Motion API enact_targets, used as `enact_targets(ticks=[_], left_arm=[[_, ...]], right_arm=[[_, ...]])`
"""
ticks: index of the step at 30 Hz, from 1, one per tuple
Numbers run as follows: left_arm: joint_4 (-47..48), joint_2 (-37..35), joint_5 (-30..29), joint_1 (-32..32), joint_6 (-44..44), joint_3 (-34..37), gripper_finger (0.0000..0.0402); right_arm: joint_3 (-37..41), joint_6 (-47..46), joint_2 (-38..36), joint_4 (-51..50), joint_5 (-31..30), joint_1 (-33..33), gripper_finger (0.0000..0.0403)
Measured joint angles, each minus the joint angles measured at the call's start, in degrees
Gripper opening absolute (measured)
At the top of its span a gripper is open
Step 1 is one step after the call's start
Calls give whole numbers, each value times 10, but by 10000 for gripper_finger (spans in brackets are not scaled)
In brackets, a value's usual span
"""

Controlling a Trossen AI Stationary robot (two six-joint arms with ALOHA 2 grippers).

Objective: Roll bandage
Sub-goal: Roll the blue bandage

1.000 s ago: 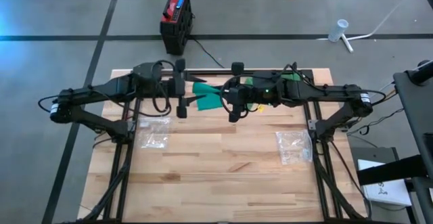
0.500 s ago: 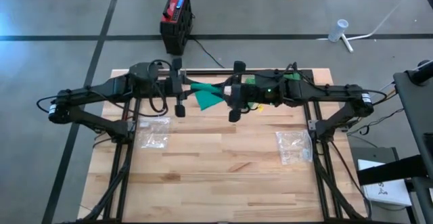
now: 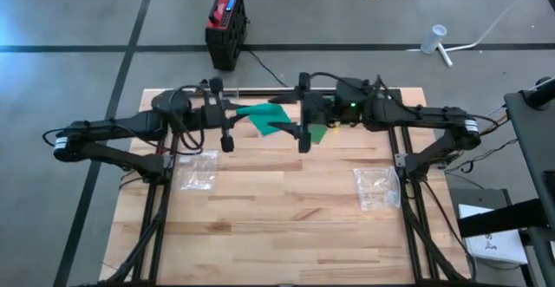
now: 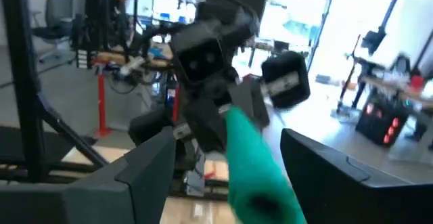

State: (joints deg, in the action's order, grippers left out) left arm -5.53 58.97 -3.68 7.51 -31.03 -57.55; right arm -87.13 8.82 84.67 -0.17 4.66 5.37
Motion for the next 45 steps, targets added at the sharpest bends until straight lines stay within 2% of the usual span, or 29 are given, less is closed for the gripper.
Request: enact_targets(ticks=[4, 9, 16, 22, 28, 45], left_arm=[[-84, -7, -9, 0, -16, 48, 11], [-113, 0, -75, 0, -49, 55, 11], [-113, 16, -76, 1, -75, 49, 11], [-112, 21, -74, 1, -93, 49, 11], [-115, 21, -71, 1, -108, 48, 11], [-99, 33, -60, 2, -144, 39, 11]], right_arm=[[-11, -49, 8, 19, 1, 21, 235], [-15, -91, 9, -1, 14, 42, 215], [-15, -88, 14, 0, 26, 51, 205], [-16, -91, 17, -17, 35, 61, 222], [-16, -137, 22, -37, 49, 68, 233], [-16, -274, 37, -44, 64, 73, 208]])
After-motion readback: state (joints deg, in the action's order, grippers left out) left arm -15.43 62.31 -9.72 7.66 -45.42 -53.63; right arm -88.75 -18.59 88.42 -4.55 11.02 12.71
